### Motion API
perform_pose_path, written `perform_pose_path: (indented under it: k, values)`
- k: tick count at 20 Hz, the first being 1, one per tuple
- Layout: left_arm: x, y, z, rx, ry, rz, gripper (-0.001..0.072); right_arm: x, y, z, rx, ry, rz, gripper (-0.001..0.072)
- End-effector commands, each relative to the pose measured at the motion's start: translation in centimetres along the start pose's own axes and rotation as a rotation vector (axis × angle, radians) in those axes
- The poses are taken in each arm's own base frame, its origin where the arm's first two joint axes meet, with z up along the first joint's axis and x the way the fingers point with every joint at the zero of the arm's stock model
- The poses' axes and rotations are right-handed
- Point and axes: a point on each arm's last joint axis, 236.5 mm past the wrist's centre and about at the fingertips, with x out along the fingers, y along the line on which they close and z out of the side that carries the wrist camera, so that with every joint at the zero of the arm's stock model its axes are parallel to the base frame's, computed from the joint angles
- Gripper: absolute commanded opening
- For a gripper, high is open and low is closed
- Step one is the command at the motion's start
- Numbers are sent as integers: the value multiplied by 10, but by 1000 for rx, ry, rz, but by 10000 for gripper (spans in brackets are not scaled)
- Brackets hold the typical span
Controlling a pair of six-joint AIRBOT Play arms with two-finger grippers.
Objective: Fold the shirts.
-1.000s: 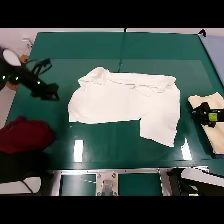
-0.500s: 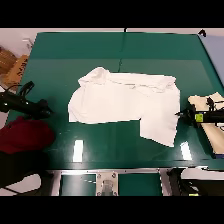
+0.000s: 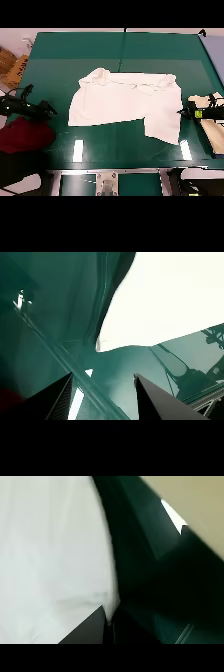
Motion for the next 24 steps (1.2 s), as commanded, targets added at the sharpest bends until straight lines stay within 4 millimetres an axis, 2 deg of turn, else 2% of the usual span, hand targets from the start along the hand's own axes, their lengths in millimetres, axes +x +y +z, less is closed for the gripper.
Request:
perform_pose_path:
  k: [1,4,7,11,12,13,14,15,16,17,19,21,22,24]
  values:
    - [33,3,-13,-37,6,-5,445,-3,1,-1,-6,7,1,16]
    - [64,4,-14,-30,-40,26,445,-2,1,-1,-6,8,1,16]
    - [75,-4,-6,-12,-88,28,444,-2,1,-1,-8,8,1,16]
    - [84,-27,8,1,-157,-5,443,-2,1,-2,-8,10,2,16]
    - [86,-34,8,9,-162,-23,371,-2,2,-3,-12,15,4,16]
    - [88,-41,6,30,-155,-46,190,-2,2,-4,-15,21,6,16]
    - [88,-48,2,48,-139,-73,129,-2,3,-5,-16,26,8,16]
    - [88,-54,-2,68,-122,-96,128,-2,4,-7,-23,32,11,16]
    - [87,-56,-6,87,-108,-103,45,-3,4,-8,-28,39,14,16]
    - [87,-58,-8,108,-98,-107,24,-3,5,-10,-29,45,18,16]
    - [80,-64,-7,146,-83,-107,23,-4,9,-11,-27,49,33,15]
    - [62,-79,1,220,-102,-102,22,-13,27,-6,-35,21,77,15]
    - [49,-89,9,264,-127,-93,22,-24,44,-1,-53,-2,114,15]
    - [4,-123,26,376,-224,-86,22,-62,95,12,-131,-85,215,15]
